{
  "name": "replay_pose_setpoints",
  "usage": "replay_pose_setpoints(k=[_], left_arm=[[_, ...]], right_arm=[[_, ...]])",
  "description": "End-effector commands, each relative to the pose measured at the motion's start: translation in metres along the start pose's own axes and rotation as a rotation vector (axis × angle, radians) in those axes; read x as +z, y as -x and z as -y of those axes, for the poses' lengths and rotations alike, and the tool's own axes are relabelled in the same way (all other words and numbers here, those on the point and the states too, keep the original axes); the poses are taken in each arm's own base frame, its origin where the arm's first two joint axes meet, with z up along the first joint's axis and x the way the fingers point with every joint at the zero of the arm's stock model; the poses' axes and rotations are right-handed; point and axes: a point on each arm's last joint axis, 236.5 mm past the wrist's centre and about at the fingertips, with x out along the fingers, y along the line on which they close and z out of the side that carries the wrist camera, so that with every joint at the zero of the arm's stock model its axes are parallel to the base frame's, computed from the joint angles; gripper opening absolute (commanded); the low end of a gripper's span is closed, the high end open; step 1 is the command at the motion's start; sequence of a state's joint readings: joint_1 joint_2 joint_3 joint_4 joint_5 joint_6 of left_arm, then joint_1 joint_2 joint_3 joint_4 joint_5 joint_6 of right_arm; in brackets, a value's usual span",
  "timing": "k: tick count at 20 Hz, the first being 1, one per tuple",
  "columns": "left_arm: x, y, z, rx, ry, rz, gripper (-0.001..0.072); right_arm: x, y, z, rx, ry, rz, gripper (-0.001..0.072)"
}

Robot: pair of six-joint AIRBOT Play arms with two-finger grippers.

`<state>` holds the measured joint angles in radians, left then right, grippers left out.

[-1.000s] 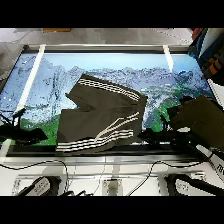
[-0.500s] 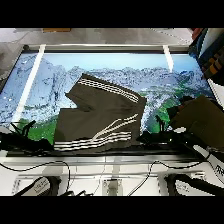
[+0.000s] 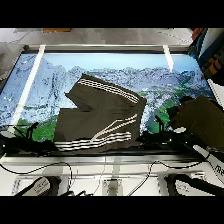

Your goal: Fold the clothes and pants, and hang the long-sleeved shirts on hangers.

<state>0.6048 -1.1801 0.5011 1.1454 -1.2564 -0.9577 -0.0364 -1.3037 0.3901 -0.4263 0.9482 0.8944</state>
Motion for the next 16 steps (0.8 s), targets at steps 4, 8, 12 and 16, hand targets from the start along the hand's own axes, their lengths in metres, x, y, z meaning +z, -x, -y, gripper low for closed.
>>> replay_pose_setpoints(k=[4,8,12,16], left_arm=[[0.003,-0.010,0.012,-0.002,-0.051,-0.004,0.0063],[-0.002,0.000,0.040,-0.027,-0.204,-0.048,0.0016],[0.032,0.064,0.101,-0.084,-0.428,0.177,0.0017],[0.067,0.178,0.195,-0.136,-0.628,0.603,0.0017]], right_arm=[[-0.002,0.000,-0.003,0.012,0.020,-0.009,0.0024],[-0.010,0.013,-0.047,0.144,0.156,-0.105,0.0022],[0.005,0.057,-0.116,0.240,0.355,-0.067,0.0021],[0.025,0.133,-0.190,0.153,0.624,0.144,0.0021]])
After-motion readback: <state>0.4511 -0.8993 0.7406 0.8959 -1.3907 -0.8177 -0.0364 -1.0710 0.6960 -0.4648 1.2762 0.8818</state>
